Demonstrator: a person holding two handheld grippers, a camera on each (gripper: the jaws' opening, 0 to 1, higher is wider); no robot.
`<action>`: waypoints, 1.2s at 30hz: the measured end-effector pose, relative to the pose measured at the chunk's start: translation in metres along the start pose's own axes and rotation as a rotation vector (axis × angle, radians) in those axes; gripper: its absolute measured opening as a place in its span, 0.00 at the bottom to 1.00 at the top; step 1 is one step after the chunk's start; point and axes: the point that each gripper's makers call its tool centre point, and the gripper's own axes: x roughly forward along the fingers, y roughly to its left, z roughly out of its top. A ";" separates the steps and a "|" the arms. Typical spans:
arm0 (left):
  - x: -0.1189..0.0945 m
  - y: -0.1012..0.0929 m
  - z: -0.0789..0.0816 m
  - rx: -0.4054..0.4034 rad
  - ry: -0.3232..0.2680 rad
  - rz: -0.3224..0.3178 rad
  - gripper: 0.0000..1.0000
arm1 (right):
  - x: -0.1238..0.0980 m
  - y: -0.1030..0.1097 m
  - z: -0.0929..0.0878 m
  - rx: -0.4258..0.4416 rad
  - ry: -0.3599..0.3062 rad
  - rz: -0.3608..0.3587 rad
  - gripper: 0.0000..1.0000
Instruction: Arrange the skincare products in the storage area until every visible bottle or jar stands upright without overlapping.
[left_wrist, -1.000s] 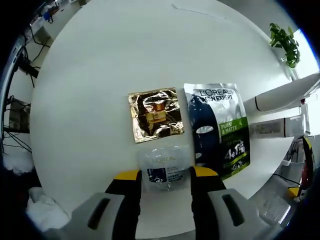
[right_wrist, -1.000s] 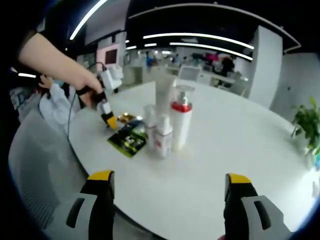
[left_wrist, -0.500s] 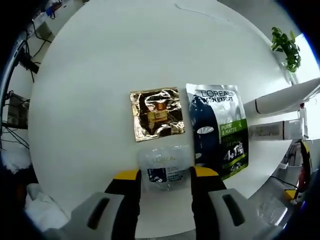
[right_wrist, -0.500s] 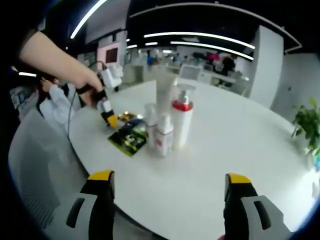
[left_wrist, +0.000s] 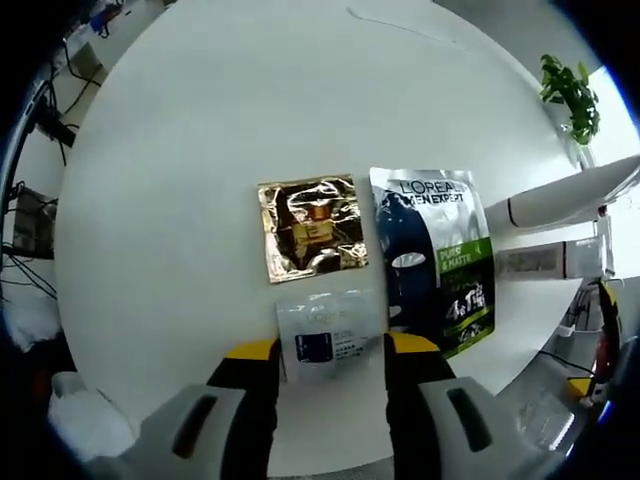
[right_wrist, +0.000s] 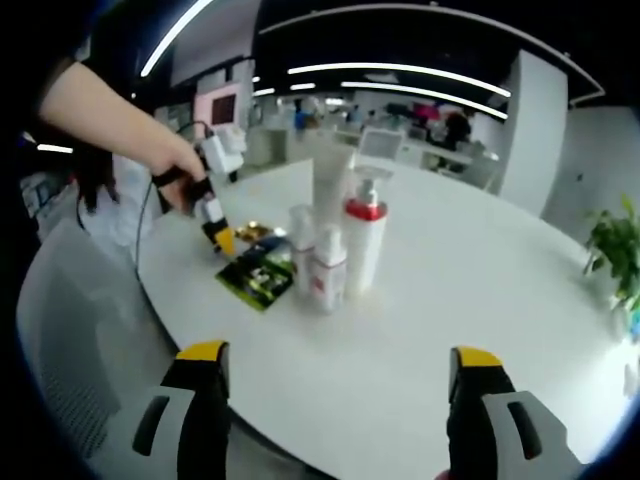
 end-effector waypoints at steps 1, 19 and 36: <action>0.000 0.000 0.000 0.001 0.001 -0.003 0.47 | 0.000 0.000 0.000 -0.001 0.001 0.000 0.94; -0.033 -0.014 0.016 0.015 -0.178 -0.151 0.63 | 0.001 0.001 -0.002 -0.020 0.017 0.002 0.95; -0.113 -0.012 0.022 0.169 -0.662 -0.282 0.88 | 0.000 0.001 -0.005 0.028 0.023 0.005 0.99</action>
